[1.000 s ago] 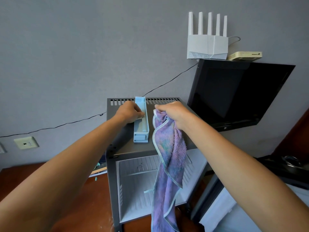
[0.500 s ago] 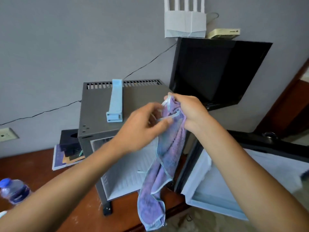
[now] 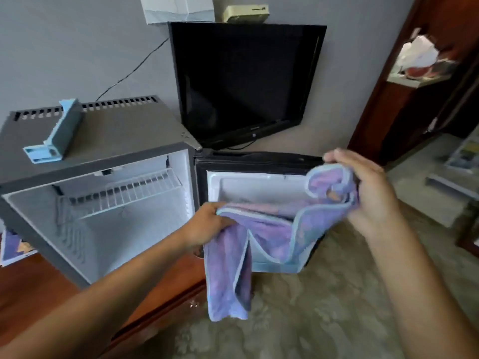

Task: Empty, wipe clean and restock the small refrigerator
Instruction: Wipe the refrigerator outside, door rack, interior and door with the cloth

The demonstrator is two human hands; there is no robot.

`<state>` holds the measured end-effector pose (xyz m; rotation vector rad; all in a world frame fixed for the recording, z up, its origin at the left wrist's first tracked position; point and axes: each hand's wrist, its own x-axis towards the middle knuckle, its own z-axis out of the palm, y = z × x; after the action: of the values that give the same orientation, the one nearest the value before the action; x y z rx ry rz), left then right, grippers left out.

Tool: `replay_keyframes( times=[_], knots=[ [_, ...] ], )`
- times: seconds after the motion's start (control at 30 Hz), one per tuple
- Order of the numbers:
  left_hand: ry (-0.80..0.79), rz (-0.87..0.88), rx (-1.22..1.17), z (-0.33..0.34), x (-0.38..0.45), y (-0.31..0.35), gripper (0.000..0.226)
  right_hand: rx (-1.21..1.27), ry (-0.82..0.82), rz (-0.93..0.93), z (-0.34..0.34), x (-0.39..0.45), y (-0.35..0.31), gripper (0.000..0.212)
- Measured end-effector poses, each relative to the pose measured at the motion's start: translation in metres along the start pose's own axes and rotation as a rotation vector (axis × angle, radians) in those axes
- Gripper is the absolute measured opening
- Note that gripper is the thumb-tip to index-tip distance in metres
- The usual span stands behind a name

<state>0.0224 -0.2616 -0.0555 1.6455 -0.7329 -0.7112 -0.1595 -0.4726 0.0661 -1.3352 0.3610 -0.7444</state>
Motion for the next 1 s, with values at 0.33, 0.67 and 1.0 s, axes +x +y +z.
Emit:
replay_keyframes(
  times=[0.33,0.67,1.0],
  knots=[
    [-0.061,-0.037,-0.011,0.108,0.033,0.058,0.028,-0.295,-0.172,0.277,-0.032,-0.055,0.158,0.081],
    [0.127,0.617,1.118,0.015,0.088,0.119,0.039,-0.275,0.567,-0.045,-0.030,-0.020,0.180,0.082],
    [-0.089,0.319,1.404,-0.002,0.146,0.105,0.061,-0.170,0.905,-0.044,0.082,0.047,0.203,0.051]
  ],
)
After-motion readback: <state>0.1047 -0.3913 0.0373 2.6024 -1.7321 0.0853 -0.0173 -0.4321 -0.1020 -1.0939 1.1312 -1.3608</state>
